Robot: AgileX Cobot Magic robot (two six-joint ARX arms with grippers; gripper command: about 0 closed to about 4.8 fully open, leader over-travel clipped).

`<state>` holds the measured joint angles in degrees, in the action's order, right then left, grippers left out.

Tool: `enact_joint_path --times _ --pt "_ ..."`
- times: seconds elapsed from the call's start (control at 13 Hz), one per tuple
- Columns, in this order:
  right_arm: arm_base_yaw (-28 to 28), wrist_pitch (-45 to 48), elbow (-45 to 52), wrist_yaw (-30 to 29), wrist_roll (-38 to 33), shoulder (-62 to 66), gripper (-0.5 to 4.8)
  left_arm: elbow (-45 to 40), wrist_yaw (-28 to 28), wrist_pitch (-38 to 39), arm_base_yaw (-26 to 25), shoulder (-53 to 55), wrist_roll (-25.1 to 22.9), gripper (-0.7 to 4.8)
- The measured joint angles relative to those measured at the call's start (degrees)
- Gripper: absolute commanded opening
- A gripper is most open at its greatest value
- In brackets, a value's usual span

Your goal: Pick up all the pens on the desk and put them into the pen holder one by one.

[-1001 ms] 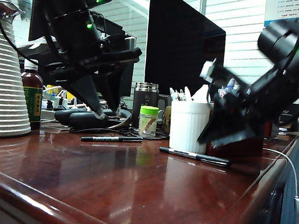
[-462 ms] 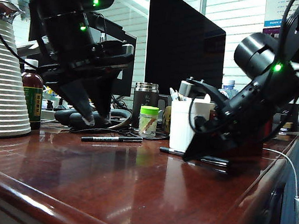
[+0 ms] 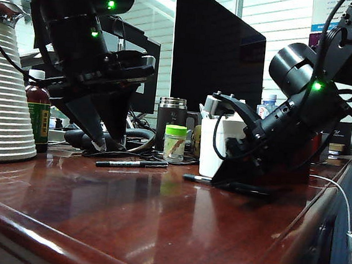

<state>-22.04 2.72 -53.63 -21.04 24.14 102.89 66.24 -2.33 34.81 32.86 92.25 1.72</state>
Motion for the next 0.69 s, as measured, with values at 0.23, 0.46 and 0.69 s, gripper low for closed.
enact_joint_path --times 0.23,0.46,0.69 --pt "0.02 -0.24 -0.07 -0.85 -0.2 -0.07 -0.07 0.0 -0.02 0.0 0.0 0.0 0.0 1.86" --pt "0.09 0.96 1.22 -6.75 -10.14 -2.43 -0.07 0.0 0.0 0.02 0.0 0.0 0.0 1.86" --pt "0.13 13.75 0.74 -9.4 -16.55 -10.23 -0.07 0.0 0.0 0.04 0.0 0.0 0.0 1.85"
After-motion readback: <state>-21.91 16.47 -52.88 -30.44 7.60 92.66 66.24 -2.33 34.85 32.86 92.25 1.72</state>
